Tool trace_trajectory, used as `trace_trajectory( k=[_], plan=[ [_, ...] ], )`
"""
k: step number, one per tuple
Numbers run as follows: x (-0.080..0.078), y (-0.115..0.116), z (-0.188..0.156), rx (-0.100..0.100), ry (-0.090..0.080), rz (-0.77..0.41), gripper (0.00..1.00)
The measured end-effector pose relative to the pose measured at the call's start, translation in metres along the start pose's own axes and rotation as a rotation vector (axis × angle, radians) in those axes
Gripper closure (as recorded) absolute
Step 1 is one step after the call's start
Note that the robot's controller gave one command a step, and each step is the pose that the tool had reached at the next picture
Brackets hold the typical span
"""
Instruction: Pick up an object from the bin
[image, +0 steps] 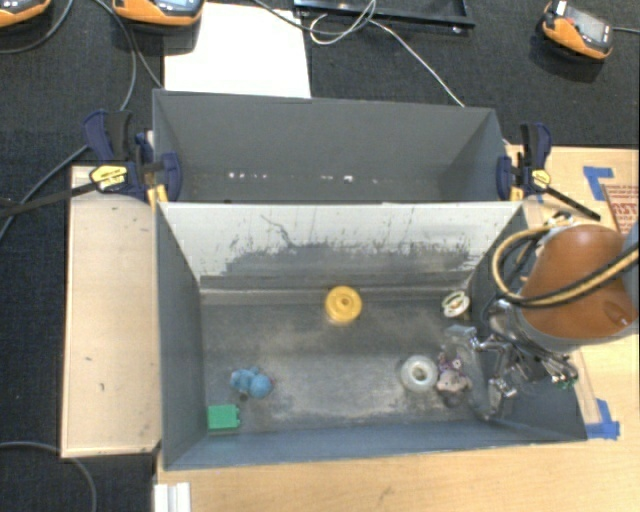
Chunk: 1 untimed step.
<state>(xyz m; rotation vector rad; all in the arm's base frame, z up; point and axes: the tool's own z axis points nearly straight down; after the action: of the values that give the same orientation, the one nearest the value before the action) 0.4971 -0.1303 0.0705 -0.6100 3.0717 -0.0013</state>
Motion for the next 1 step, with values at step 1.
trace_trajectory(
  k=[1],
  plan=[
    [0.0000,0.0000,0.0000,0.000,0.000,-0.001,0.00]
  ],
)
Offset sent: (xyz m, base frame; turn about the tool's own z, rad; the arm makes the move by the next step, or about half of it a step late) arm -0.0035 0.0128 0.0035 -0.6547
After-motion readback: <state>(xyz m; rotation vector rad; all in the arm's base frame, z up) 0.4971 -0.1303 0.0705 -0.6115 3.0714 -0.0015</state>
